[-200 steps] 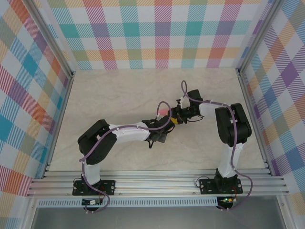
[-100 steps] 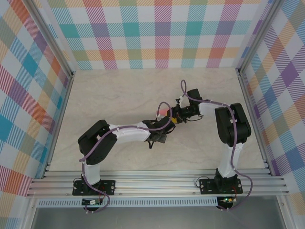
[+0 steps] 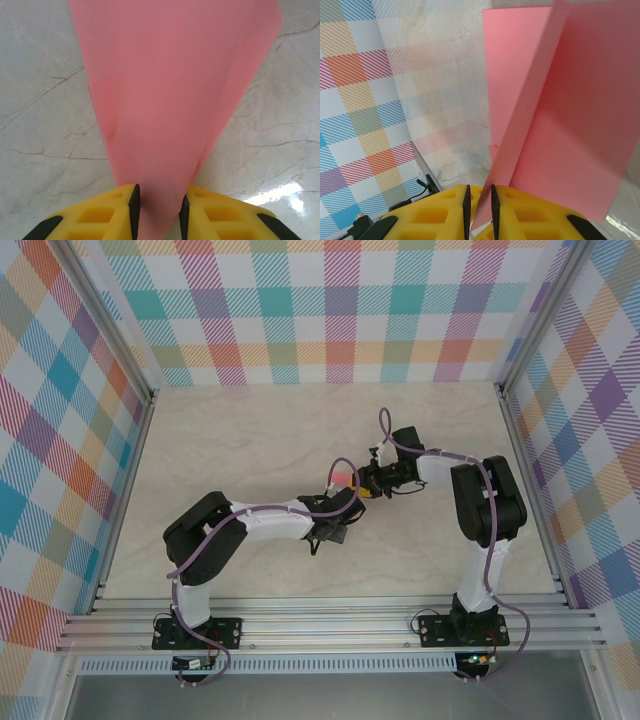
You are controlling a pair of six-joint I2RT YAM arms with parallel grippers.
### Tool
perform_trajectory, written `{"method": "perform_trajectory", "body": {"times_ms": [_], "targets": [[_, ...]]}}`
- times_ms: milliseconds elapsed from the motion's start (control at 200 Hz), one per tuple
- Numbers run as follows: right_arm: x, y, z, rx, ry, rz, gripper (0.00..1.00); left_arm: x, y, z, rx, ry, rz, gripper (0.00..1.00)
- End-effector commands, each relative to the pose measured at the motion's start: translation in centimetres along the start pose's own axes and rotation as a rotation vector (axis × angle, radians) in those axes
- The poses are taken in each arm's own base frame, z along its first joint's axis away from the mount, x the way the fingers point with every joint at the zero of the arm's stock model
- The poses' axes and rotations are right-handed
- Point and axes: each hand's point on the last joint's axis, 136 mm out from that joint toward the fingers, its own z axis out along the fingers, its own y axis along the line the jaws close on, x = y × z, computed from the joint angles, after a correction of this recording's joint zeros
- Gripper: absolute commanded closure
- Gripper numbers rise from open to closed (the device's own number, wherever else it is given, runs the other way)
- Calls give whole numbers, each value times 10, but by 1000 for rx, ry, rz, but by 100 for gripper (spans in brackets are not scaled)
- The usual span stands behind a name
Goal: Fold a paper plane with a square sheet of paper (pick it up from the middle)
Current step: Fourth fold the wing at the center of the table.
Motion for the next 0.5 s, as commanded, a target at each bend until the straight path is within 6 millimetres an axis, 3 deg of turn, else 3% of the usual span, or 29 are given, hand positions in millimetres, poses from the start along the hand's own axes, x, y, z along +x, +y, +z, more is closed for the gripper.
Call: {"method": "perform_trajectory", "body": {"times_ms": [0,185,495], "targets": [[3,-1,4,4,19,-3,79,-2,-5,-9,18,-25,7,72],[3,-1,4,6,22,-1,79,-7,-5,-13,21,-49,5,67],[3,-4,5,14,22,3,79,-8,-5,-13,21,-50,15,75]]}}
